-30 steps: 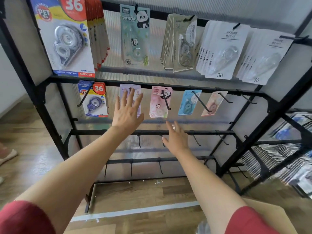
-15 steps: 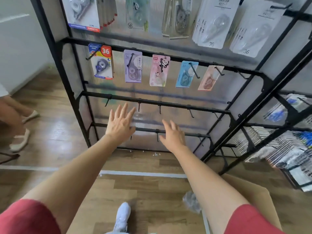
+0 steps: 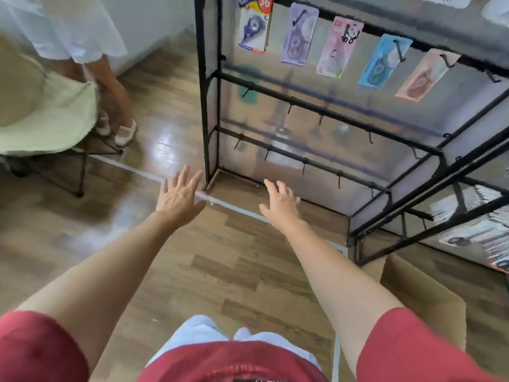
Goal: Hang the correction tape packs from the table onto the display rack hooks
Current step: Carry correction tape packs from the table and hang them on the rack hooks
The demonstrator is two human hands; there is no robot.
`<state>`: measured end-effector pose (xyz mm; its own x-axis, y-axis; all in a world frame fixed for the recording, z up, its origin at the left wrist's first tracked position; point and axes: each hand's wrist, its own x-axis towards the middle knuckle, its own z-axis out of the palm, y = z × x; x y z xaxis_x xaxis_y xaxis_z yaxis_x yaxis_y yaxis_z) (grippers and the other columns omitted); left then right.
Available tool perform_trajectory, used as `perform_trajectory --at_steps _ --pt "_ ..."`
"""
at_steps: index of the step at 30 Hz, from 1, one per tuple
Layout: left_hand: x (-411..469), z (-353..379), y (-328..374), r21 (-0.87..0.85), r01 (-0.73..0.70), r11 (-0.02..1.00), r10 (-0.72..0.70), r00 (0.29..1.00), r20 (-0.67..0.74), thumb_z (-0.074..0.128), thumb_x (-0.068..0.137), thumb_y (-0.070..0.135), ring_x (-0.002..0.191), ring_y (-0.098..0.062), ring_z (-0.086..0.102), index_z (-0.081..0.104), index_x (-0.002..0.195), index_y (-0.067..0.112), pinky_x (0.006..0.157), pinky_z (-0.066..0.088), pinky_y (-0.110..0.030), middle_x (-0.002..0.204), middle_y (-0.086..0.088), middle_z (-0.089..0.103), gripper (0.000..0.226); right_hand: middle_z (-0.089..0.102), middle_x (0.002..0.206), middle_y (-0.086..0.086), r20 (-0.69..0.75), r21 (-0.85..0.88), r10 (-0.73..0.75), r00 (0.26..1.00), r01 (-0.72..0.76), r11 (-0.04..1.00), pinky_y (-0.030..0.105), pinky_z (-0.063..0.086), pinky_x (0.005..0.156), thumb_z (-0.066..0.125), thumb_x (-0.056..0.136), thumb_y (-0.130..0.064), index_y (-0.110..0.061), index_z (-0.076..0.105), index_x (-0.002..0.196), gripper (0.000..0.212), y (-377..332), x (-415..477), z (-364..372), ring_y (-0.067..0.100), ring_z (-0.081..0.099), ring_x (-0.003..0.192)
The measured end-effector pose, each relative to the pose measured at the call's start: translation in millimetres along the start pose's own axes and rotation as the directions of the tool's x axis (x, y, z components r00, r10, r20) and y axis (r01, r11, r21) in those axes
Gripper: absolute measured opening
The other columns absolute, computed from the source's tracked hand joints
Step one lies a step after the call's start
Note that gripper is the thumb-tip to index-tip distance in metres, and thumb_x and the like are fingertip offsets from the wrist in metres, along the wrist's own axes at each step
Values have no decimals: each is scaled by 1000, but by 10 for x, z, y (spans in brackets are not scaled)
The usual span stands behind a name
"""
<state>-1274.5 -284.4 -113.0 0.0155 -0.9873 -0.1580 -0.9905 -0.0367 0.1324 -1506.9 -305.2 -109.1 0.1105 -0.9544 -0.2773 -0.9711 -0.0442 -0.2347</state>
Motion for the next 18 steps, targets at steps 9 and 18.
perform_trajectory --at_steps 9,18 --pt "-1027 -20 -1480 -89 315 945 -315 949 11 49 96 42 147 -29 7 6 154 26 118 8 -44 161 -9 -3 74 13 158 12 70 -56 -210 975 214 975 43 20 111 46 98 -30 -24 15 152 63 -1499 -316 479 28 18 143" --pt "-2315 -21 -3087 -134 557 820 -562 827 -2 49 96 41 146 -32 9 12 154 23 117 10 -46 161 -11 2 71 14 158 11 185 -73 -432 883 451 890 45 18 112 49 96 -34 -25 15 152 66 -3295 -749 1199 29 18 143"
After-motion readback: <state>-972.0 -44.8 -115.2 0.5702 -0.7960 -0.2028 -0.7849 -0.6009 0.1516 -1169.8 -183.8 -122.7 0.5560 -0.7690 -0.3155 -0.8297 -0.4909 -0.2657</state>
